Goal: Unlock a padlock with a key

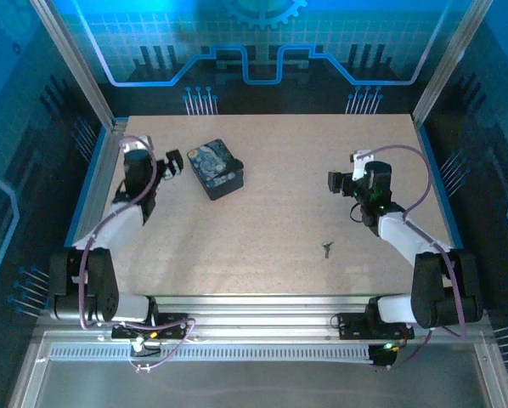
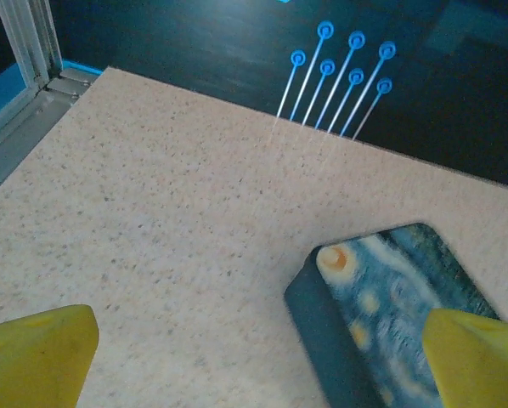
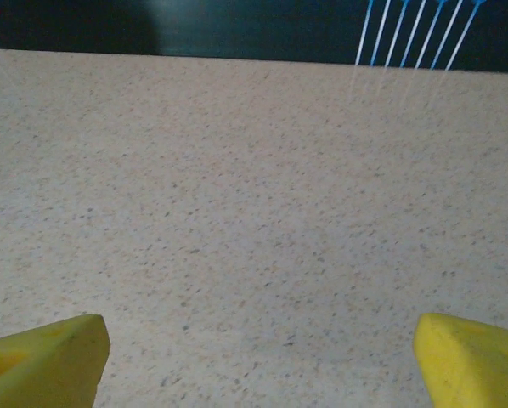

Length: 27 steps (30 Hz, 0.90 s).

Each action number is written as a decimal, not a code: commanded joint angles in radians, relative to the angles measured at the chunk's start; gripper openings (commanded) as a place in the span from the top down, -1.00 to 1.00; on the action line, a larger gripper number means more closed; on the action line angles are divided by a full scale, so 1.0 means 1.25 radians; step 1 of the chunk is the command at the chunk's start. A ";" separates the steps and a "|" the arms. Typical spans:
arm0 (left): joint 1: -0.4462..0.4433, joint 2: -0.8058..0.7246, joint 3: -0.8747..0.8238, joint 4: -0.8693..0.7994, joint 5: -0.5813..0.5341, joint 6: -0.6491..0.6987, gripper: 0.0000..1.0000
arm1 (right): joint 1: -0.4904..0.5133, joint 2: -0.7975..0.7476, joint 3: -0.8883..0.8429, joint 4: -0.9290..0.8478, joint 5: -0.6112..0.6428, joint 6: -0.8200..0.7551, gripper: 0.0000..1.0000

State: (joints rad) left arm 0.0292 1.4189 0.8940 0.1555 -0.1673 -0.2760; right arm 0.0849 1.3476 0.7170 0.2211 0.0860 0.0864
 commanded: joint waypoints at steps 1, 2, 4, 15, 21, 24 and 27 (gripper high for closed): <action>0.003 0.102 0.140 -0.320 0.044 -0.163 -0.98 | 0.017 -0.005 0.050 -0.159 -0.049 0.048 -0.82; 0.002 0.136 0.182 -0.359 0.068 -0.199 -0.98 | 0.027 -0.006 0.065 -0.181 -0.052 0.052 -0.80; -0.005 0.193 0.239 -0.383 0.121 -0.239 -0.98 | 0.045 -0.007 0.085 -0.214 -0.055 0.060 -0.77; -0.115 0.422 0.438 -0.430 0.194 -0.216 -0.82 | 0.139 -0.010 0.125 -0.289 -0.045 0.074 -0.71; -0.164 0.469 0.483 -0.514 0.197 -0.084 -0.50 | 0.142 -0.032 0.122 -0.317 -0.054 0.077 -0.67; -0.197 0.495 0.512 -0.565 0.218 0.021 -0.38 | 0.142 -0.033 0.124 -0.327 -0.062 0.078 -0.67; -0.238 0.503 0.519 -0.589 0.251 0.119 -0.34 | 0.142 -0.017 0.125 -0.325 -0.075 0.085 -0.67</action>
State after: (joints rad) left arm -0.2115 2.0121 1.5246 -0.4622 0.0750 -0.3019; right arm 0.2550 1.3285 0.8455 -0.1589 0.0166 0.1730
